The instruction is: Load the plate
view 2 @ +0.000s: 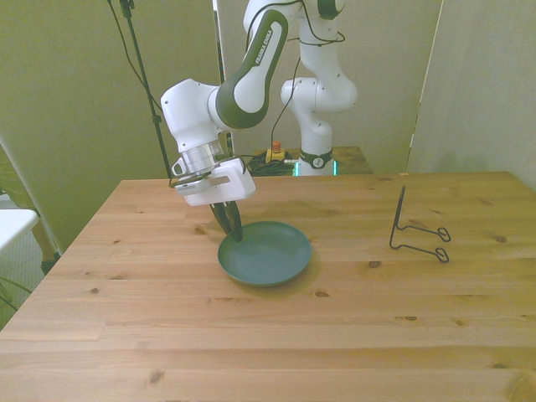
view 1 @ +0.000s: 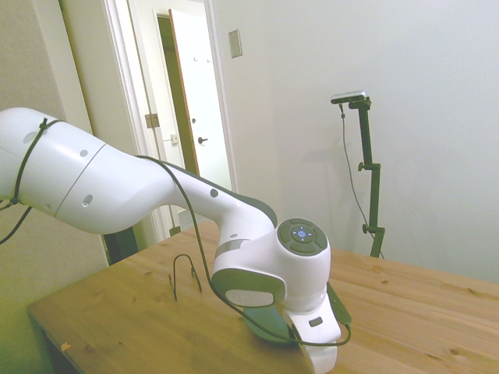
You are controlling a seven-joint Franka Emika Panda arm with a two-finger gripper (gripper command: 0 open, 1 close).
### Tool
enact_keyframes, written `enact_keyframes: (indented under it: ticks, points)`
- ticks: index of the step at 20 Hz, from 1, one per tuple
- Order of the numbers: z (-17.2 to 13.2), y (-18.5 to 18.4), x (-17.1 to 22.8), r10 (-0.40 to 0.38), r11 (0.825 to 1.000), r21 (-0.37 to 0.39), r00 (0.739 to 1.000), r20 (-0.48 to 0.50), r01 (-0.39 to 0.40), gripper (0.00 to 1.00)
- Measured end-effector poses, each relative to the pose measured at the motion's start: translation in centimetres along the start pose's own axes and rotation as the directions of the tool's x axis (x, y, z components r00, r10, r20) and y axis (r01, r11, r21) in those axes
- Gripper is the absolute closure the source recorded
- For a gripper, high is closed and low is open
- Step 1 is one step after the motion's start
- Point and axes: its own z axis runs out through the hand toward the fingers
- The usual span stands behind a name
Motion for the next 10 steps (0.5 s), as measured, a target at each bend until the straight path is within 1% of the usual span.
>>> enact_keyframes:
  ticks: [6,8,10]
  points:
    - [-0.6,0.2,-0.6,0.011,1.0,0.007,1.0,-0.017,-0.011,1.0]
    - [-1.5,0.9,-1.6,0.011,1.0,0.002,1.0,-0.021,-0.011,1.0]
    - [-3.3,1.3,-2.8,0.013,1.0,0.016,0.999,-0.042,-0.012,1.0]
